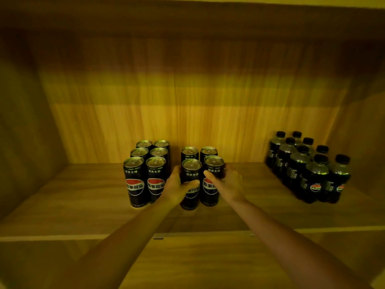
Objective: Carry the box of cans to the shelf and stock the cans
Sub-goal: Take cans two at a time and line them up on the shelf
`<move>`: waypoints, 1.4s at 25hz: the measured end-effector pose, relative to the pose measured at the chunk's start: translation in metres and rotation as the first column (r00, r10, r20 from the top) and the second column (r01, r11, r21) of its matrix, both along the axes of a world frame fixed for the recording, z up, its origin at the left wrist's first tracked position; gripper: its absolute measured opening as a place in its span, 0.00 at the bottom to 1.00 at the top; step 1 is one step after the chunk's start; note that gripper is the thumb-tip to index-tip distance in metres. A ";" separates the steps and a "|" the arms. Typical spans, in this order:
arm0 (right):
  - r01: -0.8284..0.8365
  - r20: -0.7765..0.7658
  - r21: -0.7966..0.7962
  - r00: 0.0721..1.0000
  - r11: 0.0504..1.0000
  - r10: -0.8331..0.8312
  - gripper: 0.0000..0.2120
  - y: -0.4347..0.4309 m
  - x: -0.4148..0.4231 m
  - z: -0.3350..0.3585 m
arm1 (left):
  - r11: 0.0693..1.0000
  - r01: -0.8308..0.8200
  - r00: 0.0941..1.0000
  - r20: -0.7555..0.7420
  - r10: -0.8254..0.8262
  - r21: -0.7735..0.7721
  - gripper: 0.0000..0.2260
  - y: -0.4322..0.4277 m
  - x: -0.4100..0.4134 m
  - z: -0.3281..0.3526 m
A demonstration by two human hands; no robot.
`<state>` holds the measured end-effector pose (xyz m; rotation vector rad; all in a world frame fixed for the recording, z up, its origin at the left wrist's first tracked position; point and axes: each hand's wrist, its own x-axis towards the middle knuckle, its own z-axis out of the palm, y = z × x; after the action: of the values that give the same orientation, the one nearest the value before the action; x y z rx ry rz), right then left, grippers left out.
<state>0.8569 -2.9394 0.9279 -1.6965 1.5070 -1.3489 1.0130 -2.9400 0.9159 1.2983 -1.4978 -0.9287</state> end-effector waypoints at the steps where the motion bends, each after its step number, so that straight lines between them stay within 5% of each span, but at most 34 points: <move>1: -0.004 0.014 0.000 1.000 1.000 0.004 0.24 -0.003 0.001 -0.003 | 1.000 -0.002 1.000 -0.009 0.002 0.000 0.27 -0.002 0.000 -0.002; 14: 0.016 -0.011 -0.056 1.000 0.998 -0.017 0.24 -0.023 0.000 -0.023 | 0.990 -0.037 0.996 0.079 0.048 -0.140 0.26 -0.016 -0.003 -0.020; 19: -0.088 -0.026 0.077 0.996 0.993 0.090 0.31 -0.019 -0.005 -0.038 | 0.989 -0.079 0.988 0.118 0.094 -0.129 0.30 -0.010 -0.005 -0.036; 25: 0.040 -0.403 0.260 0.913 0.965 0.070 0.33 -0.015 -0.012 -0.075 | 0.989 -0.147 0.918 0.375 0.126 0.028 0.32 -0.001 -0.006 -0.068; 35: 0.103 -0.454 0.171 0.891 0.980 -0.014 0.30 -0.020 -0.009 -0.089 | 0.978 -0.210 0.869 0.455 0.194 -0.015 0.30 -0.005 -0.013 -0.077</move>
<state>0.8480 -2.9592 0.8393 -1.9365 1.8853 -0.8289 0.9995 -2.9454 0.8388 1.7491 -1.6554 -0.5335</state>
